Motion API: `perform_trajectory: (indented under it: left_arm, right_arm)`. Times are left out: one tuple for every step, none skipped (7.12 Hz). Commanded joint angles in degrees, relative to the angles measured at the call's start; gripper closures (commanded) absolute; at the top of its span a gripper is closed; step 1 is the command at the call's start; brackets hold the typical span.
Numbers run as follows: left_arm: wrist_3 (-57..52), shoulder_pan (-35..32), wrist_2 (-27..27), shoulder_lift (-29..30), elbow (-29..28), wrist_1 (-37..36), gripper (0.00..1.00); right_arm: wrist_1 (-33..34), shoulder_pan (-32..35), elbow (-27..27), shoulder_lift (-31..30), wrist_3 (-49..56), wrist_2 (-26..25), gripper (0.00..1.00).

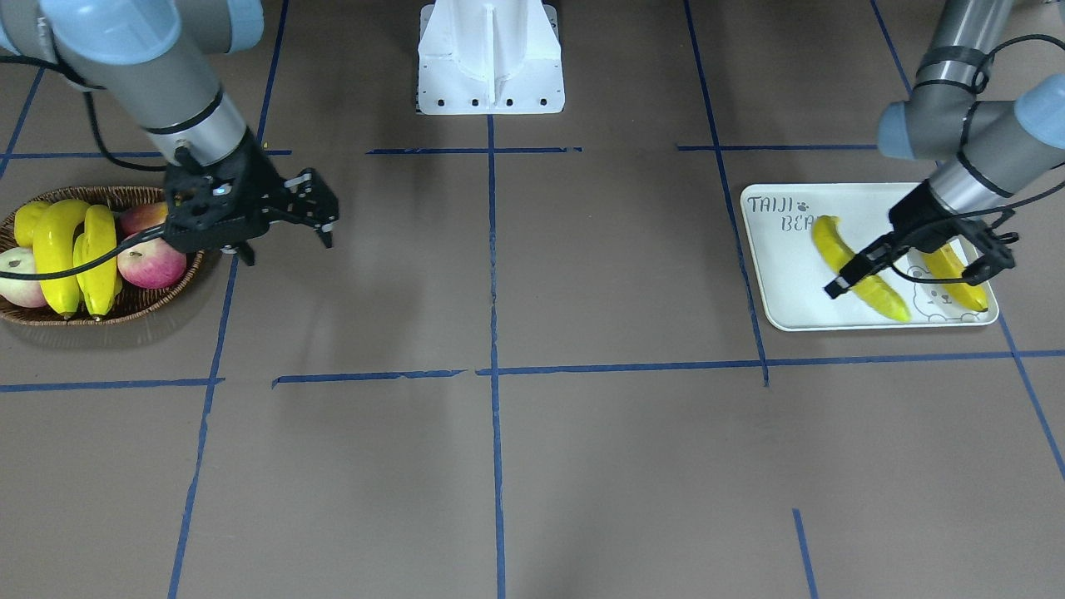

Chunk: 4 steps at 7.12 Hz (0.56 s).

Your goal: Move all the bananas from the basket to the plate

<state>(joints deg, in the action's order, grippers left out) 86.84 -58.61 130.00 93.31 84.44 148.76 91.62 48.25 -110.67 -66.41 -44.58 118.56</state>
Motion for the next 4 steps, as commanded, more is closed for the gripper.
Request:
perform_trajectory:
  left_arm:
    - [-8.5, -1.5, -0.2, -2.3, -6.3, -0.4, 0.98]
    - [-13.2, -3.1, -0.2, -4.1, -8.2, -0.4, 0.97]
    - [-16.6, -4.3, -0.1, -4.1, -9.6, -0.5, 0.79]
    - [-19.6, -5.9, 0.2, -4.1, -9.2, -0.3, 0.01]
  right_arm:
    - [1.3, 3.8, -2.3, -6.6, 11.7, 0.2, 0.00]
    - [1.3, 4.0, -2.4, -7.5, 12.2, 0.3, 0.00]
    - [1.3, 4.1, -2.4, -7.9, 12.2, 0.2, 0.00]
    - [1.2, 4.2, -2.4, -8.4, 12.2, 0.3, 0.00]
